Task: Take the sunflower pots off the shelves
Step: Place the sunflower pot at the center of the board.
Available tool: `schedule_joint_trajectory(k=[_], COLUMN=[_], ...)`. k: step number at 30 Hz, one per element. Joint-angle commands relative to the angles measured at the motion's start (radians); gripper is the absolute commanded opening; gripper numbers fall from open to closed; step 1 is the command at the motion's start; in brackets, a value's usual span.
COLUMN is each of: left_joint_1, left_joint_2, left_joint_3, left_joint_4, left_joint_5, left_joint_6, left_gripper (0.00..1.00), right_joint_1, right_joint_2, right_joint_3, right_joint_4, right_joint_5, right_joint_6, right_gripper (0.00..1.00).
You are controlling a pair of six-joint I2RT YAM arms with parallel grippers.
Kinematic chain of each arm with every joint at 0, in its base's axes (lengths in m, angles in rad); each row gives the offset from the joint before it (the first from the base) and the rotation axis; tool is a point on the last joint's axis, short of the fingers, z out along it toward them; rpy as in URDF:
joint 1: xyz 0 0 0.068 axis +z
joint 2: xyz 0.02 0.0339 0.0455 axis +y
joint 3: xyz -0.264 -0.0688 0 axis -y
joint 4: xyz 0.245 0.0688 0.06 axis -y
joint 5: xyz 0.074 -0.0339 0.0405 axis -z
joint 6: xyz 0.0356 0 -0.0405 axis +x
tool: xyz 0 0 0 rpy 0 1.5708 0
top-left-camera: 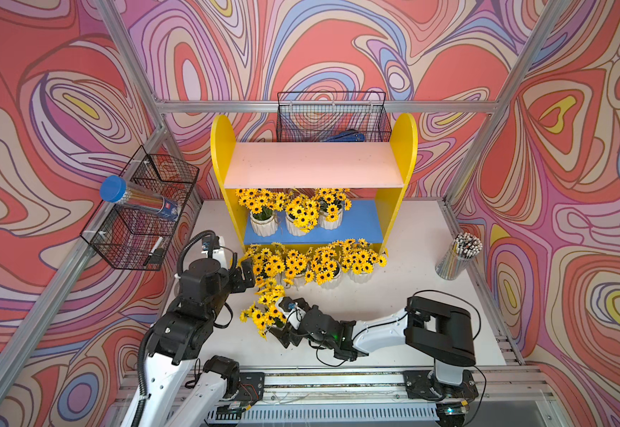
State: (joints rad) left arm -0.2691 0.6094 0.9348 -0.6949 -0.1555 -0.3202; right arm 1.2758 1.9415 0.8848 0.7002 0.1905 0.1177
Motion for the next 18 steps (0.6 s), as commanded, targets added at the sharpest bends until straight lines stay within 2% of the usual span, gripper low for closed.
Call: schedule_joint_trajectory(k=[1, 13, 16, 18], left_joint_1=[0.004, 0.004, 0.004, 0.004], left_joint_2=[-0.036, -0.054, -0.053, -0.054], left_joint_3=[-0.015, -0.043, -0.037, -0.037], left_joint_4=[-0.09, -0.059, -0.055, -0.049], left_joint_5=[0.031, 0.114, 0.119, 0.12], left_joint_6=[-0.043, -0.038, -0.029, -0.028], left_gripper=[0.94, 0.93, 0.94, 0.93], right_joint_1=[-0.001, -0.08, -0.084, -0.084], right_joint_2=[0.065, 0.287, 0.314, 0.32], right_joint_3=[0.093, 0.217, 0.236, 0.233], right_joint_4=[0.132, 0.111, 0.076, 0.075], right_joint_5=[-0.024, -0.043, -0.052, -0.059], right_joint_6=[0.027, 0.05, 0.035, 0.035], right_gripper=[0.0, 0.0, 0.1, 0.26])
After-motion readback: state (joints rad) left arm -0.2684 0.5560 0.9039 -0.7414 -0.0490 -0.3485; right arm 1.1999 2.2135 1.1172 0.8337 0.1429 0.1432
